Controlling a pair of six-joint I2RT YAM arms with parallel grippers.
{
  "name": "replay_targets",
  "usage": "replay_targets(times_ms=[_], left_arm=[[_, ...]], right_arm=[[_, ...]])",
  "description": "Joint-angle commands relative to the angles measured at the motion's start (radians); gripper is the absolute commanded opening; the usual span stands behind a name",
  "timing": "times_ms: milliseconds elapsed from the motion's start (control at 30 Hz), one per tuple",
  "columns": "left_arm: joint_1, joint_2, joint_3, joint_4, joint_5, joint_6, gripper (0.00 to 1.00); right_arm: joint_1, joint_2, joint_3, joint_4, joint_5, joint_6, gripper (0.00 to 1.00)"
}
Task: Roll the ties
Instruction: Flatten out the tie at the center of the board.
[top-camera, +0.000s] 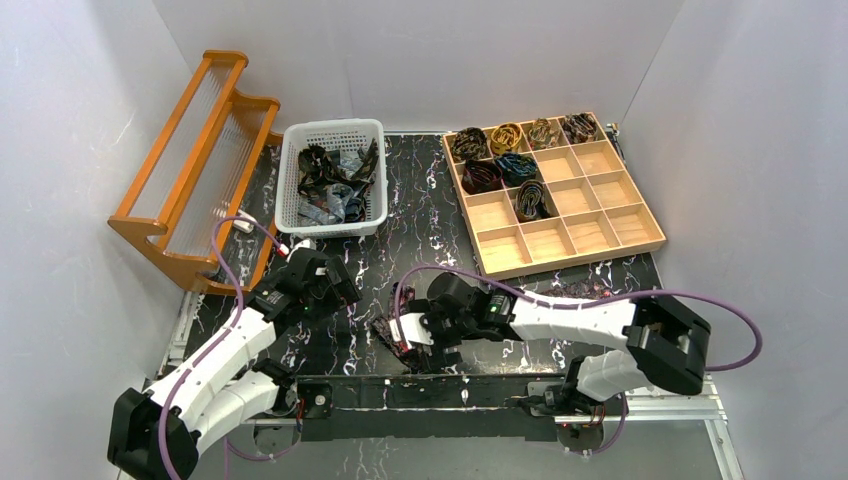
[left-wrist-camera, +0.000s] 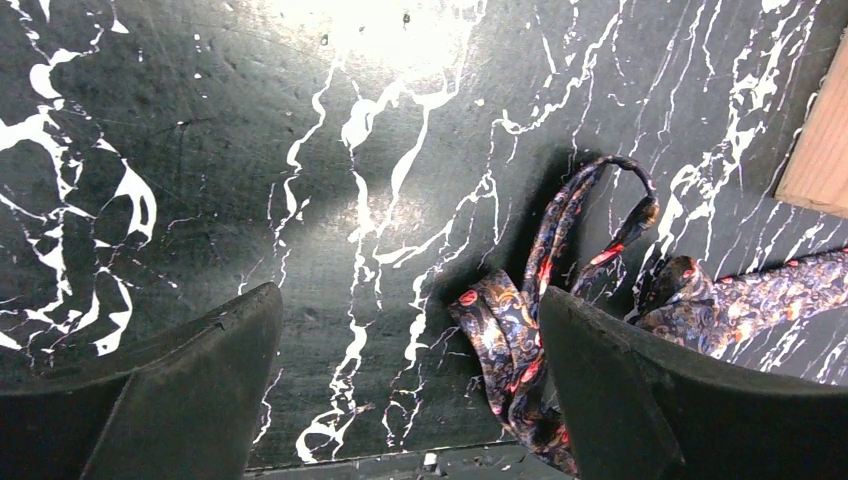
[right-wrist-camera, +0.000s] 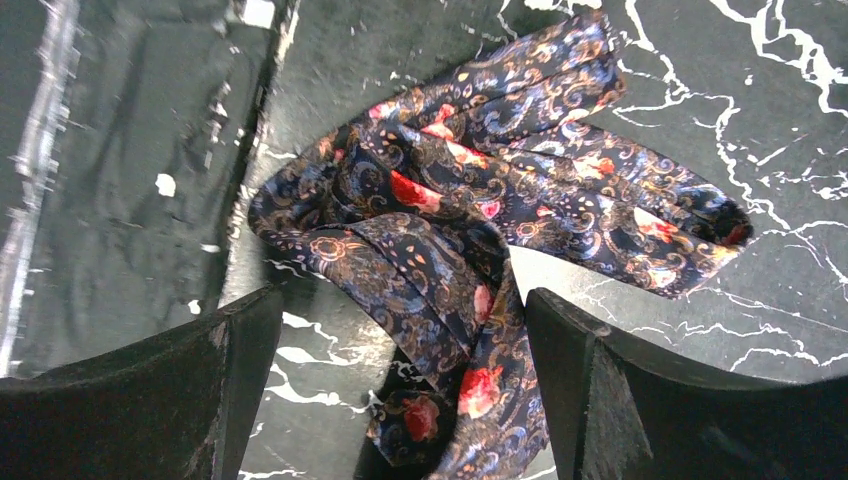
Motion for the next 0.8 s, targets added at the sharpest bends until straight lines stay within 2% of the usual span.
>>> replay_targets(times_ms=[0,33,100,133,233,300,367,467,533,600,700,767], left_arm=[[0.006,-0.025,0.033,-0.058,-0.053,0.004,0.97],[0.006,-0.027,0.033,-0.058,-0.053,0.006,0.97],[0.006,-0.027,0.033,-0.058,-0.051,0.011,0.97],[0.006,-0.024,0.032,-0.059,-0.050,0.016,0.97],[0.006,-0.022,0.024,-0.060,-0.055,0.021,0.97],[0.007,-0.025,0.012,-0.049,-0.057,0.017,0.97],[0.006,-0.026,0.005,-0.032,-0.051,0.016,0.97],[0.006,-0.025,0.005,-0.013,-0.036,0.024,0.97],[0.007,-0.037,0.013,-0.022,-0.053,0.019,0.97],[0.006,-0.066,0.032,-0.053,-0.093,0.009,0.97],[0.007,-0.117,0.080,-0.125,-0.182,-0.002,0.98],[0.007,-0.151,0.103,-0.154,-0.220,0.001,0.98]], right_arm=[[0.007,0.075,0.033,0.060,0.053,-0.136,0.99],[0.009,0.093,0.037,0.072,0.052,-0.137,0.96],[0.009,0.123,0.053,0.080,0.082,-0.128,0.83],[0.008,0.128,0.064,0.076,0.098,-0.111,0.68],[0.008,0.085,0.073,0.081,0.129,-0.051,0.35],[0.001,0.048,0.088,0.074,0.115,0.039,0.01],[-0.013,0.023,0.123,0.027,0.046,0.152,0.01],[-0.080,-0.010,0.200,-0.020,-0.185,0.361,0.01],[-0.148,-0.029,0.230,0.037,-0.377,0.534,0.01],[-0.229,-0.038,0.241,0.140,-0.493,0.730,0.01],[-0.373,0.006,0.245,0.204,-0.587,0.965,0.01],[-0.462,0.129,0.292,0.038,-0.560,0.996,0.01]])
